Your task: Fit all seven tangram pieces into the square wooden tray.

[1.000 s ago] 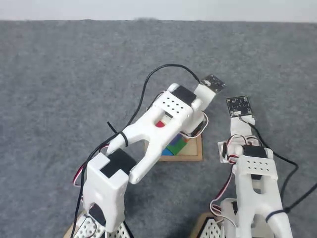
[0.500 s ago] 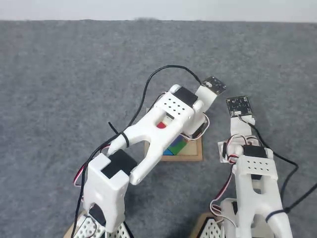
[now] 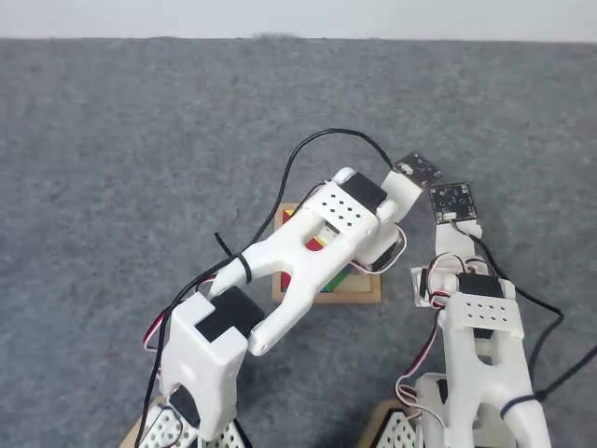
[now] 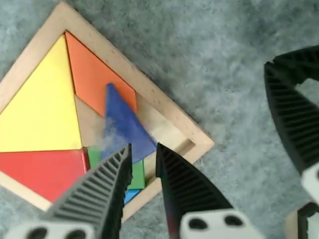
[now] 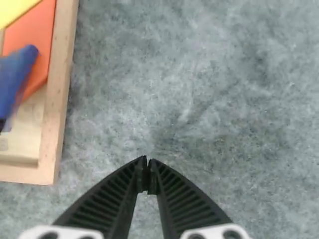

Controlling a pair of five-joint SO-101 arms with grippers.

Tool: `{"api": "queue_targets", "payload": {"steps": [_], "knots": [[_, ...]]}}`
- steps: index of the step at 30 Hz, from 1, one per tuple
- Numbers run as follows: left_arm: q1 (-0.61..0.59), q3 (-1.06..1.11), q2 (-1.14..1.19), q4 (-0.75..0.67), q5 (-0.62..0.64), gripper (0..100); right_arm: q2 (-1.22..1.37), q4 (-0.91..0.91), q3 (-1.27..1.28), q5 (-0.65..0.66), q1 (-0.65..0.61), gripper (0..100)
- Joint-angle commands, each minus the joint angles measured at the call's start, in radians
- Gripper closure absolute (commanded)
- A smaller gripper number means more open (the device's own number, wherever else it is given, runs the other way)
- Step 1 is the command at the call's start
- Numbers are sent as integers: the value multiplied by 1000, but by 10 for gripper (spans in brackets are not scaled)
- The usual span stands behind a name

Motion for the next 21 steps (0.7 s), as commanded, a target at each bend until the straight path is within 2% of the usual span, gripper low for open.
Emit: {"api": "queue_targets", "payload": {"steps": [1, 8, 15, 21], "knots": [[18, -36, -12, 38, -12, 920, -39, -24, -14, 11, 1, 991], [9, -51, -18, 38, -14, 920, -39, -25, -14, 11, -1, 991], [-140, -79, 18, -100, -15, 923, -39, -25, -14, 11, -1, 991], [-146, -79, 77, -110, -17, 924, -39, -25, -14, 11, -1, 991]]}}
